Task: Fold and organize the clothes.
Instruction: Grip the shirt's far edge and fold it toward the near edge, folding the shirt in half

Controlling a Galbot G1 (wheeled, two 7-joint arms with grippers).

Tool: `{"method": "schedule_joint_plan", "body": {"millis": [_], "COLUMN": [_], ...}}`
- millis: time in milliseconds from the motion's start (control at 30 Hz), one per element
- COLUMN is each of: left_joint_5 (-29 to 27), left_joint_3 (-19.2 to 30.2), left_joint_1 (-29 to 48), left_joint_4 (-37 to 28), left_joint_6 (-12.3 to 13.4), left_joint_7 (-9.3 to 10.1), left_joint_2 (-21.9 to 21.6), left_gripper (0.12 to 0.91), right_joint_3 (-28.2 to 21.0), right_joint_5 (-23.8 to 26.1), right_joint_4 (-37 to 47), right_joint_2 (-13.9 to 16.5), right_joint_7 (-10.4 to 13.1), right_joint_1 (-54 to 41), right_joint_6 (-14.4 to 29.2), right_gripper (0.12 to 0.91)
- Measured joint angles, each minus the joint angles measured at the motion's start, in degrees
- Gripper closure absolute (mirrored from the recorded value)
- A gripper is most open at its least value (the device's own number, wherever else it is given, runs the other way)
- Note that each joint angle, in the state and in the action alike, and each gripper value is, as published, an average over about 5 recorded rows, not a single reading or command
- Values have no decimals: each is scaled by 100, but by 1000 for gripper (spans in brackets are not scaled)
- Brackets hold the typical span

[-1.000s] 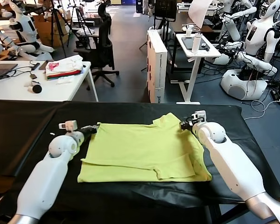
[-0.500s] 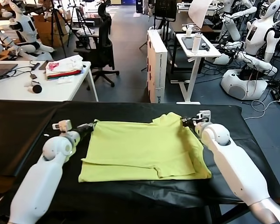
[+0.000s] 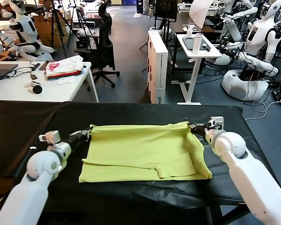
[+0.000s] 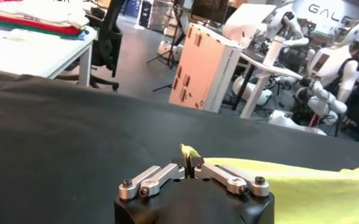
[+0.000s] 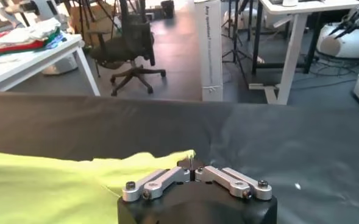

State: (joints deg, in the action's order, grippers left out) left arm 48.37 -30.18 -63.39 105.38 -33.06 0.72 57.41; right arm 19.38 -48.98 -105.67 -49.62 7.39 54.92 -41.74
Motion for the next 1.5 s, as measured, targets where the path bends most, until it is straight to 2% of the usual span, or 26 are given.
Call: {"method": "schedule_joint_plan", "body": {"millis": [400,733,1300,1400,1500], "left_joint_5": [-201,-281,-395,-407,-431], "left_joint_3": [-402,-715,-958,-986,-1025], "left_joint_1": [-1163,-1996,-2699,-2789,-2862], "left_joint_4": [861,1284,1541,1573,1605], "left_joint_6": [50,114,210,192,149], "left_joint_7": [-58,-128,-143,-90,6], "left_joint_2": [116,227,410,444,491], "left_gripper": [835,833,834,810,699], "right_joint_3": [604,801,805,859,942], "right_joint_5": [53,159,237,245,228], "right_joint_4": [-1093,-1350,-1405,-1429,-1481], "right_joint_2": [236,229,114,86,69], "right_joint_7": [287,285,228,100,-22], "right_joint_1": [1312,1880,2218,2258,2313], "right_joint_6": [-46,-46,-46,-46,-46], "right_gripper": [887,887,887,835,677]}}
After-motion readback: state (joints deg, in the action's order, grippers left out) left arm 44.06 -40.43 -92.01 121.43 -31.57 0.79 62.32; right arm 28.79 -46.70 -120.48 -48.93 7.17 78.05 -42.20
